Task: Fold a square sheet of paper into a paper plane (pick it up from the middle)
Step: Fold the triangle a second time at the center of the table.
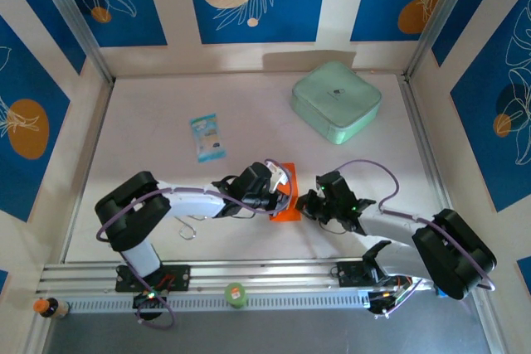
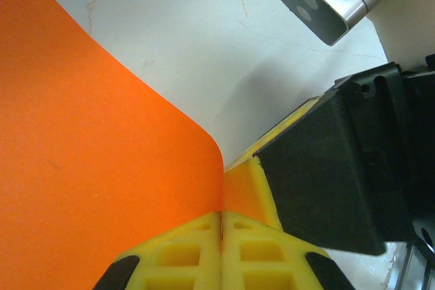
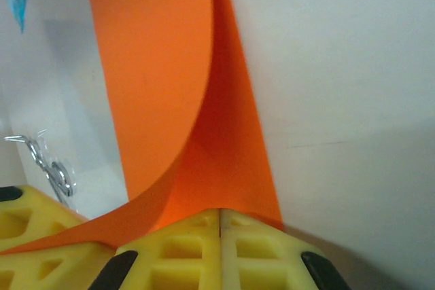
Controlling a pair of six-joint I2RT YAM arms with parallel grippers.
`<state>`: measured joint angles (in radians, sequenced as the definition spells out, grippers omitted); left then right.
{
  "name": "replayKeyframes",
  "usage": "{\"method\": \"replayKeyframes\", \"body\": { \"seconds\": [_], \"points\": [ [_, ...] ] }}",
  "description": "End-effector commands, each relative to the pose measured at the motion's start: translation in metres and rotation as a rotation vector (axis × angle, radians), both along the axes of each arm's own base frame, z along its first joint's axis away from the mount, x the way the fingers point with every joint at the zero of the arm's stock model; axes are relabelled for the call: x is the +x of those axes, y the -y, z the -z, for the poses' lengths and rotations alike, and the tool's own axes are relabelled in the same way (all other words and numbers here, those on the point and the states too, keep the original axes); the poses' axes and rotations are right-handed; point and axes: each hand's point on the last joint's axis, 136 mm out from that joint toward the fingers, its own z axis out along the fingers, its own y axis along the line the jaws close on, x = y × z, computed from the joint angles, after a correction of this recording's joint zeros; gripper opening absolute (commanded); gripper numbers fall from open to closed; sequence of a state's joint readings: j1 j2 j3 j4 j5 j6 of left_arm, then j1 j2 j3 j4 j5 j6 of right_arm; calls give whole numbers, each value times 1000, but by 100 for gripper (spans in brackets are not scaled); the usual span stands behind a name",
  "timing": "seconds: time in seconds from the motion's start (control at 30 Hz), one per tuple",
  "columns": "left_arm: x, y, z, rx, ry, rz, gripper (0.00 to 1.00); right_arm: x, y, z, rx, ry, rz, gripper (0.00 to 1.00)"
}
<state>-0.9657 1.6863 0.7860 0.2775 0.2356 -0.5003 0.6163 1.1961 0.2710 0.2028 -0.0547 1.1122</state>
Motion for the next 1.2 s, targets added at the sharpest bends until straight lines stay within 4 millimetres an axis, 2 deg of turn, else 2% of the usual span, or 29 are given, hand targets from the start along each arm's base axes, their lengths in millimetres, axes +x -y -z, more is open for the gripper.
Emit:
{"method": "replayKeyframes", "body": {
  "seconds": [0.0,0.13,0.53,0.73,1.17],
  "points": [
    [2,-3,5,-1,-11,-18,0,3,-12,-8,38,30,-24,0],
    [2,-4,5,0,-10,-24,0,3,-13,-3,27,19,-27,0],
    [3,-4,6,0,-16,-30,0,-11,13,36,-125,-102,14,0],
    [7,-7,9,-6,-32,-46,0,-13,23,38,-171,-118,9,0],
    [22,-18,26,0,-81,-79,5,-12,26,36,-163,-122,-4,0]
  ]
}}
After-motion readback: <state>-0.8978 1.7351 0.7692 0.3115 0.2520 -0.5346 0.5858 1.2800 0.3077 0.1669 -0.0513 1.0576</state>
